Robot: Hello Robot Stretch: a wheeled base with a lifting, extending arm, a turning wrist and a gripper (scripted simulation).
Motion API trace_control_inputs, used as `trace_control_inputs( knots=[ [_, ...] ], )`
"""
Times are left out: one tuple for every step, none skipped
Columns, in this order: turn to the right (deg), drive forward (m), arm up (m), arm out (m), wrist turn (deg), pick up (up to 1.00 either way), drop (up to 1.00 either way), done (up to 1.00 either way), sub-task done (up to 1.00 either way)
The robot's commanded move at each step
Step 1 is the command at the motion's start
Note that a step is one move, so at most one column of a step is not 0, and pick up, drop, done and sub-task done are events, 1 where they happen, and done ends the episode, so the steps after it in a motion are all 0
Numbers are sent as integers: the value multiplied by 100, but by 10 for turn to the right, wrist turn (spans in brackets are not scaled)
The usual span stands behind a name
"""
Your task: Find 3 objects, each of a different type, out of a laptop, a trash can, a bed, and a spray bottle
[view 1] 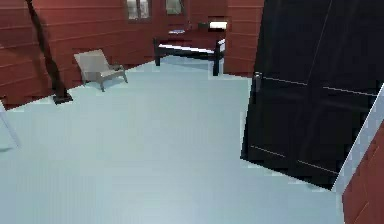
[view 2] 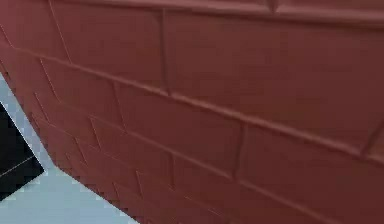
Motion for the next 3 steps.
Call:
trace_control_inputs(
  knots=[
    [-450,0,0,0,0,0,0,0,0],
    [-180,0,0,0,0,0,0,0,0],
    [0,100,0,0,0,0,0,0,0]
  ],
)
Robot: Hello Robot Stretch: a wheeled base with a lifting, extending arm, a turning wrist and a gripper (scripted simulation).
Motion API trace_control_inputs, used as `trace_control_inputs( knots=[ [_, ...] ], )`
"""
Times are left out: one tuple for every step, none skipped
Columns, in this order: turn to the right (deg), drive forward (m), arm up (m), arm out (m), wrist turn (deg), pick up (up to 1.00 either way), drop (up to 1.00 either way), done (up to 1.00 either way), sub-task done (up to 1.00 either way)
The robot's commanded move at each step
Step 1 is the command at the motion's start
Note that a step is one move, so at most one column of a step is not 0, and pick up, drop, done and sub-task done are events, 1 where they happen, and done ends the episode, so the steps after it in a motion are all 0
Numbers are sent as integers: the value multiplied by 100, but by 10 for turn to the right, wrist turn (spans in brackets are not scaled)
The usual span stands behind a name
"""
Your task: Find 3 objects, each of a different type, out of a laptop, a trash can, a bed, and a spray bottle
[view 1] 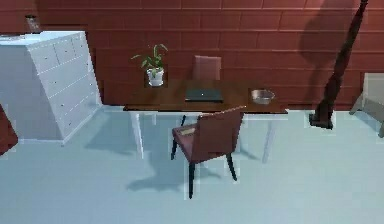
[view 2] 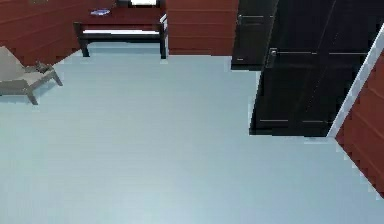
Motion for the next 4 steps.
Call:
trace_control_inputs(
  knots=[
    [-60,0,0,0,0,0,0,0,0],
    [0,50,0,0,0,0,0,0,0],
    [120,0,0,0,0,0,0,0,0],
    [0,0,0,0,0,0,0,0,100]
  ],
)
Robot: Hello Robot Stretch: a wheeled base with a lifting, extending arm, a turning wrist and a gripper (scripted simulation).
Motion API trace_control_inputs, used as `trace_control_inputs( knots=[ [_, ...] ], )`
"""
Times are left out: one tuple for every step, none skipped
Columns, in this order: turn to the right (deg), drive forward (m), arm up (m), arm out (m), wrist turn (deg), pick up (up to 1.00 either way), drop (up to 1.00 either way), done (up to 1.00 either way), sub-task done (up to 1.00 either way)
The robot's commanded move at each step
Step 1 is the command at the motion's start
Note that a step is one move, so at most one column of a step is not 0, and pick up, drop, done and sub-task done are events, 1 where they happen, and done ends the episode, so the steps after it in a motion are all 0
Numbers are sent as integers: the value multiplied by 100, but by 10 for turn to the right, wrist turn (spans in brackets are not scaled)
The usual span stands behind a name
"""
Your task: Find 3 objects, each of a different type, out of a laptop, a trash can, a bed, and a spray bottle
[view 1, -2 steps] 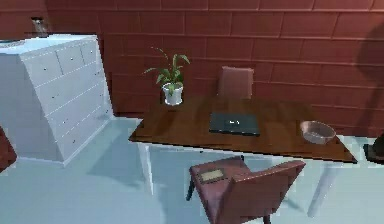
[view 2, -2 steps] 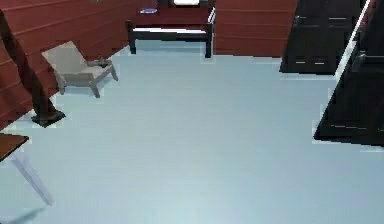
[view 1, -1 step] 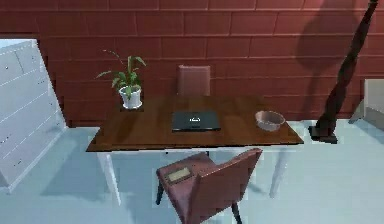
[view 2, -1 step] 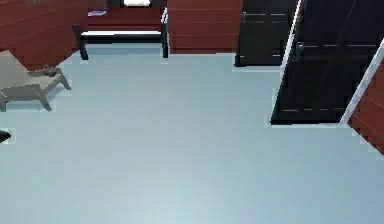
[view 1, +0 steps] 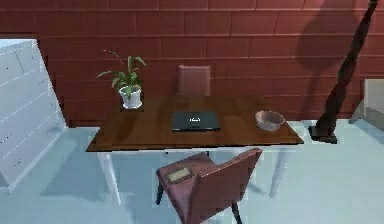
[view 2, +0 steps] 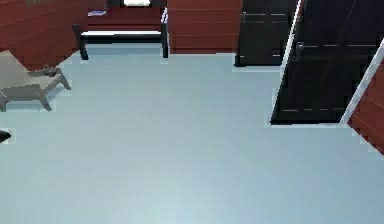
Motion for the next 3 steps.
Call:
trace_control_inputs(
  knots=[
    [450,0,0,0,0,0,0,0,0],
    [390,0,0,0,0,0,0,0,0],
    [0,100,0,0,0,0,0,0,0]
  ],
)
